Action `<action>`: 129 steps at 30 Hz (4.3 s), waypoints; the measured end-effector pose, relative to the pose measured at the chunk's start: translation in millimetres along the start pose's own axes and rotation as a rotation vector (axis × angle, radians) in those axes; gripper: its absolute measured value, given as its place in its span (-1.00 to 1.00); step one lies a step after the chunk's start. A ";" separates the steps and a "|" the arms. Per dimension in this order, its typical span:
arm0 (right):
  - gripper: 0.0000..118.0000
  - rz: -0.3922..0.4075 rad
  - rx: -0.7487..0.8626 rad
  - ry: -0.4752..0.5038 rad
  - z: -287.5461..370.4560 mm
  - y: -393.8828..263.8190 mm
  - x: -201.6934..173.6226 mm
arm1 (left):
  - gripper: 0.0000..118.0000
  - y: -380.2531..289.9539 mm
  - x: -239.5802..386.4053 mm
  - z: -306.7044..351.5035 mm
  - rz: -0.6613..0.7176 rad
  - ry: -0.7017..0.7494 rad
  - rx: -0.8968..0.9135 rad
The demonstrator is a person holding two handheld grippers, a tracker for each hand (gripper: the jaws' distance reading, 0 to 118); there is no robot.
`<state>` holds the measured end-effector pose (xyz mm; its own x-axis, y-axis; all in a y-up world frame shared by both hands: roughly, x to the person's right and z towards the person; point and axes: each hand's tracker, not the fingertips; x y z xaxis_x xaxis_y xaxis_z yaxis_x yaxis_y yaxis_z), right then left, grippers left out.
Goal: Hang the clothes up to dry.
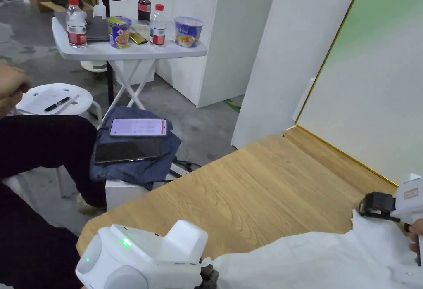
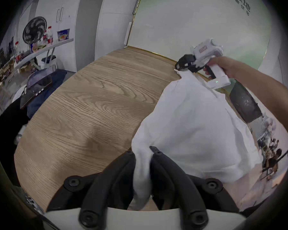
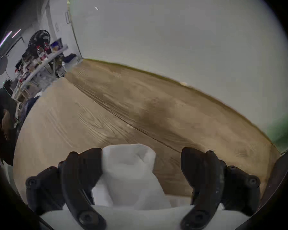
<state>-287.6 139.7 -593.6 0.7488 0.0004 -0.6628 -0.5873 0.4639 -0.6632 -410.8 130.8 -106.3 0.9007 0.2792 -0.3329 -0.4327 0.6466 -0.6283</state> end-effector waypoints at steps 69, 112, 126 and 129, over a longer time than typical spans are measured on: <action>-0.93 -0.349 1.266 -0.680 778.1 -168.0 196.5 | -0.83 459.4 306.3 285.3 -0.487 -0.238 1.153; -0.93 -0.315 1.059 -0.599 612.7 -14.9 265.8 | -0.83 534.1 275.0 126.9 -0.551 -0.068 0.874; -0.93 -0.196 0.782 -0.469 505.0 -188.4 211.7 | -0.83 358.0 188.0 59.9 -0.661 -0.167 0.491; -0.93 -0.159 0.694 -0.443 479.9 -240.7 195.8 | -0.83 310.2 167.8 53.3 -0.679 -0.195 0.414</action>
<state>147.8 453.2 -396.9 0.9433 0.1700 -0.2852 -0.2509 0.9277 -0.2766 -391.7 416.0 -319.6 0.9683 -0.1738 0.1796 0.2253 0.9182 -0.3259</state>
